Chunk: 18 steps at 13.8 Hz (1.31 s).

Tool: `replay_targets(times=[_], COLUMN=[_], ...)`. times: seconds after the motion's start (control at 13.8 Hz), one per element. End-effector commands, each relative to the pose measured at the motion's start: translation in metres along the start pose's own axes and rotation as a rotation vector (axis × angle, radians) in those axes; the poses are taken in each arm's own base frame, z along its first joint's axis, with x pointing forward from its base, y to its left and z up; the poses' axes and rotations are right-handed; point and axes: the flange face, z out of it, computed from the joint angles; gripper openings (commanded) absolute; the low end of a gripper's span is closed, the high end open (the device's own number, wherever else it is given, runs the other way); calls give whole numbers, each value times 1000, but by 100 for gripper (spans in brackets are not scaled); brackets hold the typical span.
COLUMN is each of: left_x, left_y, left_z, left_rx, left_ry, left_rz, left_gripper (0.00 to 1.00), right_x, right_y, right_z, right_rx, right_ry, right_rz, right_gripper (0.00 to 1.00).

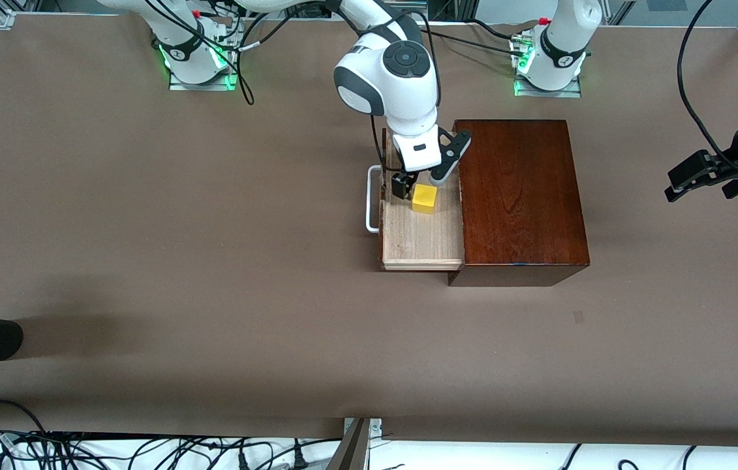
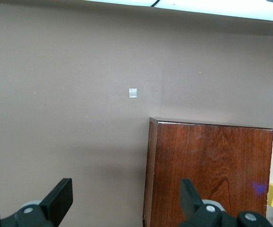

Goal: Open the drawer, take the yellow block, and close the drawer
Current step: 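Move the right gripper over the yellow cube in the drawer, then lower the right gripper and close it on the yellow cube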

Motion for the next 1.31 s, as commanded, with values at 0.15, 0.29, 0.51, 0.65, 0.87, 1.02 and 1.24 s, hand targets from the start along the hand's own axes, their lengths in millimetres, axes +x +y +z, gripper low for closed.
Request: replay_targets(times=[0.15,0.29,0.51,0.65,0.87,1.02,1.24], left_x=[4,4,4,4,4,4,4], left_y=[1,1,1,1,2,3,3], left_z=[-6,-6,-6,-6,-6,-6,-6], left_rx=[-16,-16,-16,-16,-16,-16,-16], left_ry=[7,7,7,7,5,7,7], left_rz=[14,14,14,14,14,14,15], left_gripper=[100,100,100,100,100,100,100], right_x=[7,9,9,9,10,9,9], right_y=[10,9,9,8,1,0,2], right_z=[13,19,24,30,38,44,45], right_rx=[-29,-29,-28,-27,-24,-25,-30], right_ry=[33,62,62,67,80,75,79], right_rz=[-65,-64,-60,-61,-63,-57,-58], right_gripper=[100,100,100,100,100,100,85])
